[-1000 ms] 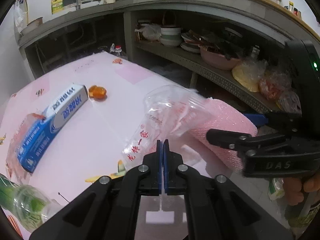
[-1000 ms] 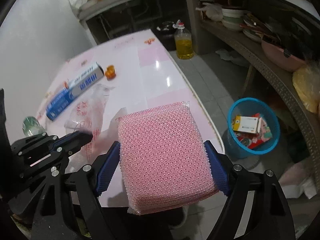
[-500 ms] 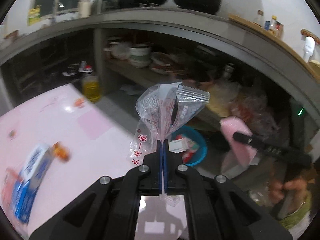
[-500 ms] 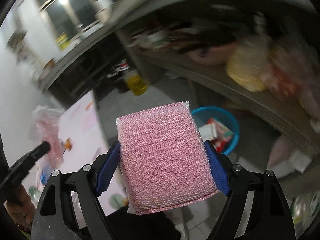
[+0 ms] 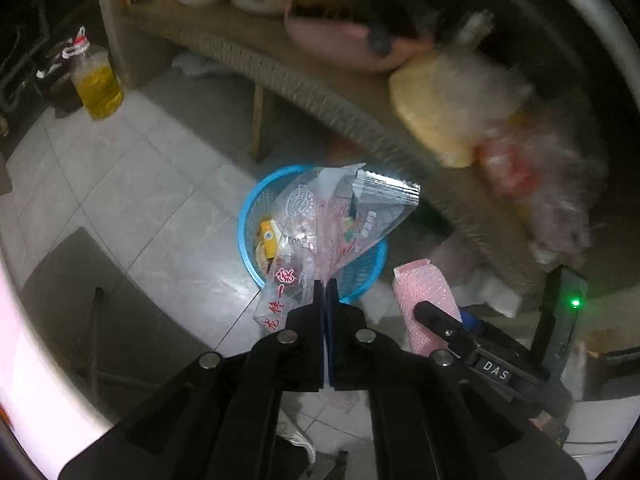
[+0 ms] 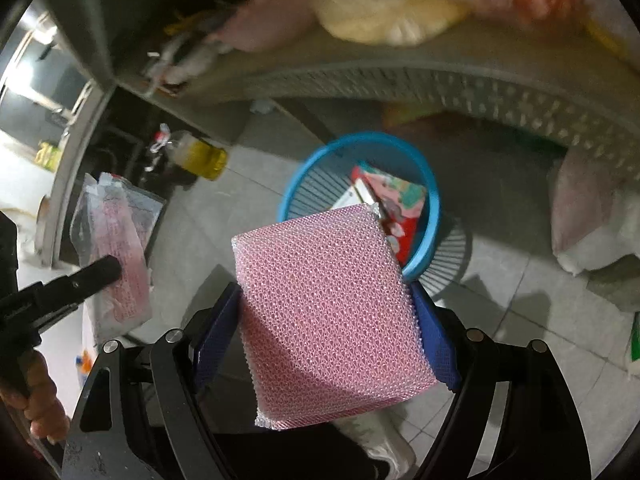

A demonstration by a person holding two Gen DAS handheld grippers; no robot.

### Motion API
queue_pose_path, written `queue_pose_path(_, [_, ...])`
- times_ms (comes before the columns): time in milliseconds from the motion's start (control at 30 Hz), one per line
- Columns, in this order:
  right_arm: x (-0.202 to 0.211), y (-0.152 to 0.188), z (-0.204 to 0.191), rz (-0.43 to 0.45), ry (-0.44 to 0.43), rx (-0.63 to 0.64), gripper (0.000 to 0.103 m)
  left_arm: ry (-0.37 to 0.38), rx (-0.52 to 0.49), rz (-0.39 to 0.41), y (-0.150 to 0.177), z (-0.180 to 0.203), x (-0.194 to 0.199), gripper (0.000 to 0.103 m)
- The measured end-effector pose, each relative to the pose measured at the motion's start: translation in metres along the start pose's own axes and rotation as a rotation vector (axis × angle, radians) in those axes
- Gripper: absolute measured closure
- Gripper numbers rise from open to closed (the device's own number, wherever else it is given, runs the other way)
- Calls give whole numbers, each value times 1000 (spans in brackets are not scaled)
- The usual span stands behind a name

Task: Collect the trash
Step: 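Carry the plastic bag and pink sponge over the blue wastebasket with both tools, then open both tools to drop the bag and sponge into the wastebasket, then turn both tools back toward the table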

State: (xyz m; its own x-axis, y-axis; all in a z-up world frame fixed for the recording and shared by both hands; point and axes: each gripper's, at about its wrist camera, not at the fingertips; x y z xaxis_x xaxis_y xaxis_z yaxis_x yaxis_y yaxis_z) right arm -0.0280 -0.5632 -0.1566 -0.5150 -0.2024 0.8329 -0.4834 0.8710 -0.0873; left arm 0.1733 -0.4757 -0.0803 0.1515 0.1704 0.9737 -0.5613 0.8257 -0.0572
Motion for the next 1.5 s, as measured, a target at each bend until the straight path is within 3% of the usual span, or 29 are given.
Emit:
queue_pose_path(167, [-39,-34,4,-17,21,-30,21,-54,10,-47,-43,0,-41,100])
queue_pose_path(200, [-44,-41,2,-13,29,-25,20,-57,14,-47,-52,1,-47,96])
queue_pose_path(233, [-56,-51,1,-12,44,-18,18,-56,15,-51,-62,1,-54,88])
queue_pose_path(300, [-75,-63,4,-25,42,-16,15,-60,18,-60,-71,-1,-62,58])
queue_pose_path(333, [-89,-70,7,-41,54,-21,14,-70,23,-56,-73,-2,-64,56])
queue_pose_path(467, [-109,-75,21,-81,79,-79,14,-45,23,-47,-73,-8,-66,49])
queue_pose_path(567, [-99,-63,30,-50,61,-101,14,-21,19,-21,-67,-10,-58,48])
queue_pose_path(767, [-69,-48,27,5,103,-54,14,15,49,60,-49,-16,-20,48])
queue_pose_path(967, [-37,-27,19,54,147,21,15,22,46,183,-7,-22,43,46])
queue_pose_path(1200, [-7,5,-2,79,115,78,15,-1,41,348,79,-32,117,35])
queue_pose_path(1367, [19,38,-22,102,87,136,15,-22,43,431,153,-38,145,28])
queue_pose_path(1500, [44,63,-41,120,71,199,15,-41,29,449,201,-36,150,26])
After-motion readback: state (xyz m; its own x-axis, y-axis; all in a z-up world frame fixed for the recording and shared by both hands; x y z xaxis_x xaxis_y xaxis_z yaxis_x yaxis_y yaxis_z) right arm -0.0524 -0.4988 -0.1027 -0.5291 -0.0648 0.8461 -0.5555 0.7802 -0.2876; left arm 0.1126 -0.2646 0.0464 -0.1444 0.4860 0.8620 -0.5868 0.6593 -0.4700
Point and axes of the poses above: each gripper's, at about its wrist camera, not at the fingertips, and x roughly against the way its jaws point, z to its right, y to its underside, and after that the axes turned 15 degrees about -z, right-handed
